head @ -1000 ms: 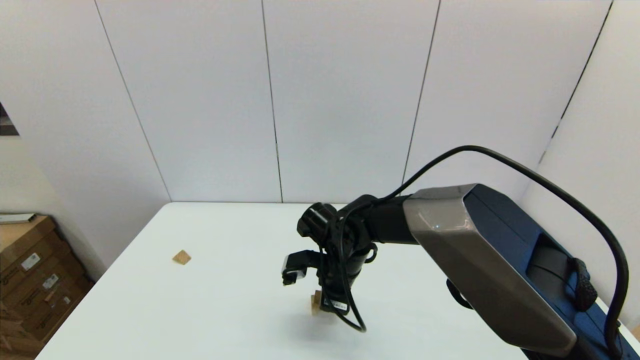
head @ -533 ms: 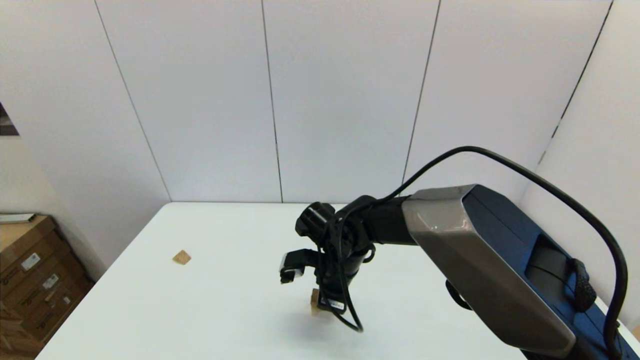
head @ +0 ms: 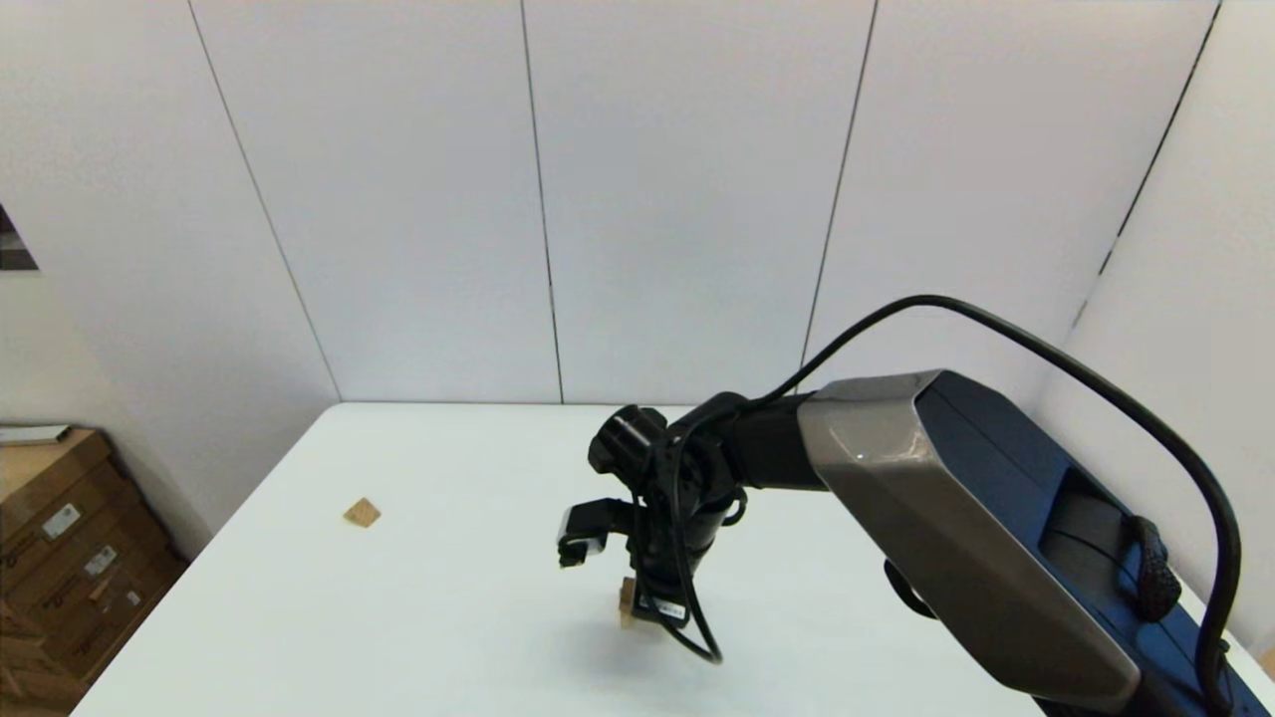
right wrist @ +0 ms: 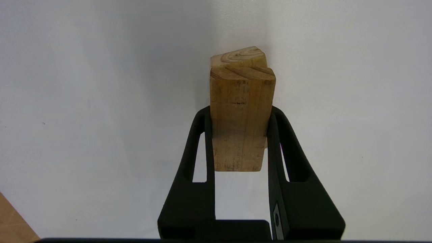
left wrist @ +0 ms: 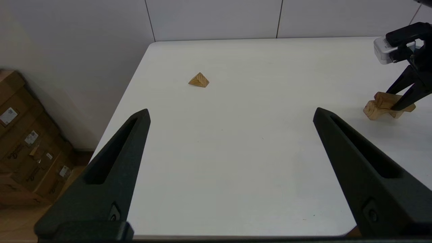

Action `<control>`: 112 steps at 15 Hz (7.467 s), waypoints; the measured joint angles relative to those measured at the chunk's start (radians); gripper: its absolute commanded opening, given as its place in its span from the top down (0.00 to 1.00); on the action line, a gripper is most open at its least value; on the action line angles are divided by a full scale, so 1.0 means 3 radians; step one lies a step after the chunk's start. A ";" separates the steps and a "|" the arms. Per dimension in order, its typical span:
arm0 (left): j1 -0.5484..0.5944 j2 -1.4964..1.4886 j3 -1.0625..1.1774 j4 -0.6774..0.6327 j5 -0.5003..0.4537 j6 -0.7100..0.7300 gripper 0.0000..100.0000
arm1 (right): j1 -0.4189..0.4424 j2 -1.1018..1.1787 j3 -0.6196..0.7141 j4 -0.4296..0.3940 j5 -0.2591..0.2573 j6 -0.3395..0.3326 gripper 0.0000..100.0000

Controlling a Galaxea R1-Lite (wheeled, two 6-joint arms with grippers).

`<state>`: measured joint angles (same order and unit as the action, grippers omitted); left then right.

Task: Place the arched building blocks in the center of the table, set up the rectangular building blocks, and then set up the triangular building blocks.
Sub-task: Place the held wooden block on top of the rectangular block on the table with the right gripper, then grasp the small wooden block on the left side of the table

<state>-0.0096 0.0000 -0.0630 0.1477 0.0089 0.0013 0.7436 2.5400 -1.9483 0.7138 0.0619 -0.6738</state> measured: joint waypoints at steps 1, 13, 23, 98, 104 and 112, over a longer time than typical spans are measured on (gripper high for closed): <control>0.0000 0.0000 0.0000 0.0000 -0.0001 -0.0003 0.00 | 0.0000 0.0001 0.0000 -0.0010 0.0000 -0.0001 1.00; 0.0001 0.0000 0.0000 0.0001 0.0000 -0.0004 0.00 | -0.0004 0.0011 0.0000 -0.0121 -0.0014 0.0011 1.00; 0.0001 0.0000 0.0000 0.0001 0.0000 -0.0004 0.00 | 0.0005 0.0013 0.0000 -0.0132 -0.0030 0.0011 1.00; 0.0000 0.0017 -0.0019 0.0008 0.0013 0.0039 0.00 | -0.2474 -0.8473 0.6408 -0.2141 -0.0152 0.2125 0.00; 0.0000 0.1374 -0.0767 -0.0010 0.0106 -0.0270 0.00 | -0.2474 -0.8473 0.6408 -0.2140 -0.0152 0.2125 0.00; -0.0003 0.4212 -0.1818 -0.0334 0.0212 -0.0594 0.00 | -0.2474 -0.8473 0.6408 -0.2141 -0.0152 0.2125 0.00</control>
<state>-0.0104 1.2636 -0.6085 0.0474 0.0726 -0.1768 0.0013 -0.0019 -0.0260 0.0715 0.0164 -0.0364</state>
